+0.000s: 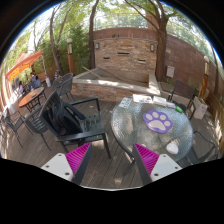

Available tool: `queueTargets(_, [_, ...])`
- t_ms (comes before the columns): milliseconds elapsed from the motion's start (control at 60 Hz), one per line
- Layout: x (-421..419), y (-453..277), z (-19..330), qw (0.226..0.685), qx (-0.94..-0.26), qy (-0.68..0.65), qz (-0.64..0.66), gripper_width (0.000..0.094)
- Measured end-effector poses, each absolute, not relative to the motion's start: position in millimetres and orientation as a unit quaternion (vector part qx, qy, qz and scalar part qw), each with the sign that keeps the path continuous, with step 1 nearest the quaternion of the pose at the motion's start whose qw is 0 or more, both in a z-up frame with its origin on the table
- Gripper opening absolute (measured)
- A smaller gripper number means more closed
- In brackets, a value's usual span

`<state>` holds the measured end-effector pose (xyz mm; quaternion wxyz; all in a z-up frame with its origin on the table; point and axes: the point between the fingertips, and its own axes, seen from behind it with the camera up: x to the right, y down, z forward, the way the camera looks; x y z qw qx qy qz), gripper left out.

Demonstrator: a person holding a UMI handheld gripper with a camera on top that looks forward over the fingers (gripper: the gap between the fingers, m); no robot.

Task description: Arrange mouse

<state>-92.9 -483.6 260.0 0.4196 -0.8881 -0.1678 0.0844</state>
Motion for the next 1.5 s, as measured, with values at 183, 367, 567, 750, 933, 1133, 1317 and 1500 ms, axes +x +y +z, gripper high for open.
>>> queueTargets(183, [-49.5,-500.0,226.4,0.393,-0.906,-0.141,0.071,0.0825])
queueTargets(367, [49.1,-489.5,152.1,0.367,-0.925,-0.094,0.035,0.0823])
queueTargets(567, [173.1,-418.7,84.4,0.391,-0.919,-0.033,-0.031,0.0826])
queueTargets(750, [253.9,-343.3,28.3,0.412,-0.908,-0.012,-0.068,0.0821])
queueTargets(933, [275.4,-298.4,-7.4,0.401,-0.915,-0.022,-0.046,0.0833])
queueTargets(1133, [280.7,-259.8,-10.4,0.417,-0.907,-0.040,-0.038,0.0823])
queueTargets(1317, [294.8,-227.6,-12.2,0.417,-0.908,-0.015,-0.034,0.0769])
queueTargets(1500, [287.7,-221.6,-16.7,0.408,-0.913,-0.008,-0.020,0.0467])
